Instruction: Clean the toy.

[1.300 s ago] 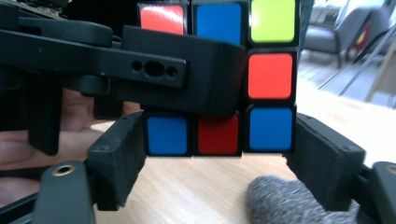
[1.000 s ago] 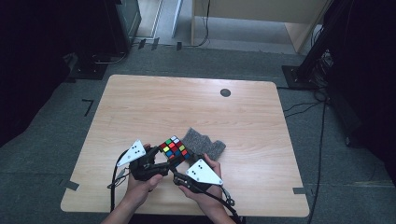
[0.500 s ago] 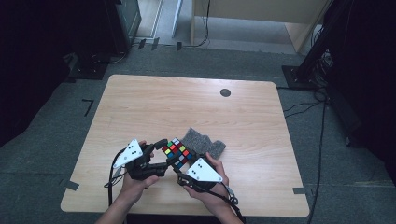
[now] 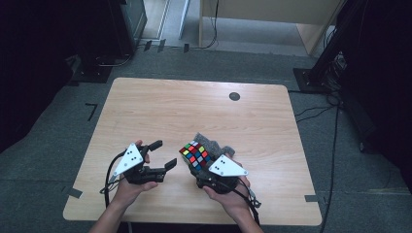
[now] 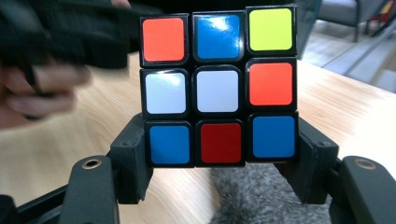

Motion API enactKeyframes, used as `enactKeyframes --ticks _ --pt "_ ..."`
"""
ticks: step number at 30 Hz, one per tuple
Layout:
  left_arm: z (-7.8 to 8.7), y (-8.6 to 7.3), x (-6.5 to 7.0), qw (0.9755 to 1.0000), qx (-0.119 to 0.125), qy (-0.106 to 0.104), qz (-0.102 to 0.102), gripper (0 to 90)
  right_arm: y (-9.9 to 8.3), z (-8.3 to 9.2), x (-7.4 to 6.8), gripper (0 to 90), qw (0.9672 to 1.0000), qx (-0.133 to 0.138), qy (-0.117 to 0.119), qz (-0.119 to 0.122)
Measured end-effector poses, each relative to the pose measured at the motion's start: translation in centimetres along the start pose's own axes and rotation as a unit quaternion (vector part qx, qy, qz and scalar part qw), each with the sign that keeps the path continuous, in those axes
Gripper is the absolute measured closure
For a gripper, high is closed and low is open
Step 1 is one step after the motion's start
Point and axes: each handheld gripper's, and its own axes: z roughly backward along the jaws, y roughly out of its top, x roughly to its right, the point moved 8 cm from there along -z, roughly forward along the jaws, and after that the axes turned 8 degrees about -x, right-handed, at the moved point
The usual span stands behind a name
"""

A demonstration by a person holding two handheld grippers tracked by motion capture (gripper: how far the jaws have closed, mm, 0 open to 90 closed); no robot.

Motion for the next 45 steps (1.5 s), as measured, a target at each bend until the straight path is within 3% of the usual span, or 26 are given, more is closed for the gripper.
enactKeyframes --ticks 5,11,16,23,27,30,34,35,39,45 --pt "-1.1 -1.1 1.2 0.9974 -0.030 0.019 -0.063 15.5 0.3 0.3 0.0 34.8 0.9998 -0.005 0.005 -0.019" --pt "-1.8 -1.8 2.0 0.9917 -0.041 0.039 -0.115 16.0 0.5 0.5 -0.4 34.8 0.9987 -0.018 0.026 -0.039" --pt "-2.1 -2.0 2.1 0.9871 -0.042 0.063 -0.141 16.8 0.6 0.5 -0.7 34.8 0.9970 -0.029 0.045 -0.056" --pt "-2.3 -2.0 2.5 0.9831 -0.035 0.076 -0.163 16.8 0.4 0.1 -1.1 34.7 0.9947 -0.047 0.063 -0.066" --pt "-2.6 -2.1 2.8 0.9777 -0.039 0.087 -0.187 20.2 0.2 -0.1 -1.3 34.7 0.9931 -0.057 0.071 -0.074" --pt "-2.7 -2.1 3.0 0.9749 -0.034 0.090 -0.201 20.9 0.2 -0.2 -1.5 34.7 0.9922 -0.061 0.077 -0.076" --pt "-2.6 -2.0 3.2 0.9682 -0.026 0.102 -0.227 21.3 0.1 -0.2 -1.5 34.7 0.9898 -0.071 0.087 -0.088" --pt "-2.6 -1.9 3.2 0.9652 -0.025 0.108 -0.237 21.3 0.1 -0.3 -1.5 34.7 0.9892 -0.075 0.089 -0.089" --pt "-2.7 -1.8 3.7 0.9603 -0.021 0.110 -0.255 21.3 -0.1 -0.4 -1.6 34.6 0.9871 -0.085 0.095 -0.097" --pt "-2.8 -1.9 4.1 0.9565 -0.017 0.115 -0.267 22.0 -0.5 -0.7 -1.6 34.7 0.9850 -0.098 0.097 -0.105"
